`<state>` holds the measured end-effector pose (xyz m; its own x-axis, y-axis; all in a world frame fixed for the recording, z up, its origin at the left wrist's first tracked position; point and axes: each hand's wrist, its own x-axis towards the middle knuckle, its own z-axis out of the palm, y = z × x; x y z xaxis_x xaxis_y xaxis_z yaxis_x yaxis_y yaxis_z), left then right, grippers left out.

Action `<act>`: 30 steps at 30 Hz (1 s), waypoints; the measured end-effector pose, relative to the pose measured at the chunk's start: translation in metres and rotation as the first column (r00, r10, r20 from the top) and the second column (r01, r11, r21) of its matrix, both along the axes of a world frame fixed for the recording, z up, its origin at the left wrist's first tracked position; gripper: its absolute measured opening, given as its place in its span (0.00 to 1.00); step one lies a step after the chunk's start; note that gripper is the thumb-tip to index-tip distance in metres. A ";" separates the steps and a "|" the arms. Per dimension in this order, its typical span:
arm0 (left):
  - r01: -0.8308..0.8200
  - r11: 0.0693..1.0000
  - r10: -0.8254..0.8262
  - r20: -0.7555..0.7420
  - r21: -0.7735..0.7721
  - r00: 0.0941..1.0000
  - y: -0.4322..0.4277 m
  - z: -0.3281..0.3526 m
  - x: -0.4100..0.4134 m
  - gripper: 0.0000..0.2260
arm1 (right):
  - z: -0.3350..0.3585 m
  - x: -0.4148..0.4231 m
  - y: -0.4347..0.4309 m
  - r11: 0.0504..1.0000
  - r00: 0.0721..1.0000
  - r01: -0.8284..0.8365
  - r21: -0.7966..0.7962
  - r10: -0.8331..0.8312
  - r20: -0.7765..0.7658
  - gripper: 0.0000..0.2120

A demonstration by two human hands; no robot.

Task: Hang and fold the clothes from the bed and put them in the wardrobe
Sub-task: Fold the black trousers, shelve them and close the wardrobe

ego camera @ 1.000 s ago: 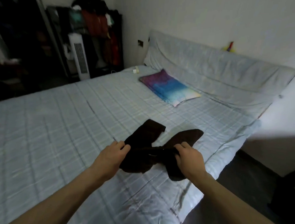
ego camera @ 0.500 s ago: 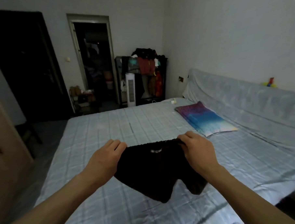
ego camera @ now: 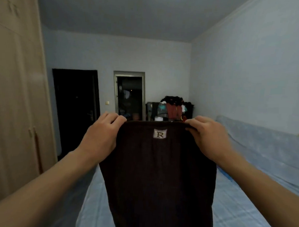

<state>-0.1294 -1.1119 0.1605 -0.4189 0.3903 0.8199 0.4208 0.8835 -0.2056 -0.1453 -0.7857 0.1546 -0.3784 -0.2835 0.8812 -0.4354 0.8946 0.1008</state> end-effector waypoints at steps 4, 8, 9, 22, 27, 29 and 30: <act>-0.002 1.000 0.005 -0.132 0.024 0.991 -0.049 0.044 0.025 0.13 | 0.043 0.020 -0.046 1.000 0.994 -0.020 -0.021 0.017 -0.111 0.07; 0.014 1.000 -0.009 -0.236 0.016 0.972 -0.082 0.068 0.049 0.11 | 0.072 0.041 -0.079 0.999 0.981 -0.040 -0.027 0.034 -0.189 0.06; 0.021 1.000 -0.019 -0.263 0.007 0.965 -0.089 0.072 0.054 0.10 | 0.077 0.045 -0.086 0.998 0.979 -0.050 -0.028 0.043 -0.197 0.06; -0.016 1.000 0.010 -0.320 -0.015 0.948 -0.121 0.066 0.056 0.11 | 0.071 0.022 -0.114 0.973 0.952 -0.229 0.007 0.225 -0.209 0.07; -0.047 0.998 0.028 -0.348 -0.044 0.937 -0.099 0.084 0.042 0.14 | 0.082 -0.003 -0.094 0.952 0.923 -0.306 -0.013 0.293 -0.251 0.07; -0.077 0.996 0.053 -0.357 -0.054 0.932 -0.091 0.091 0.035 0.11 | 0.087 -0.016 -0.087 0.946 0.913 -0.324 -0.015 0.308 -0.268 0.07; -0.091 0.994 0.064 -0.362 -0.056 0.930 -0.088 0.095 0.032 0.10 | 0.090 -0.022 -0.084 0.944 0.907 -0.331 -0.018 0.313 -0.280 0.07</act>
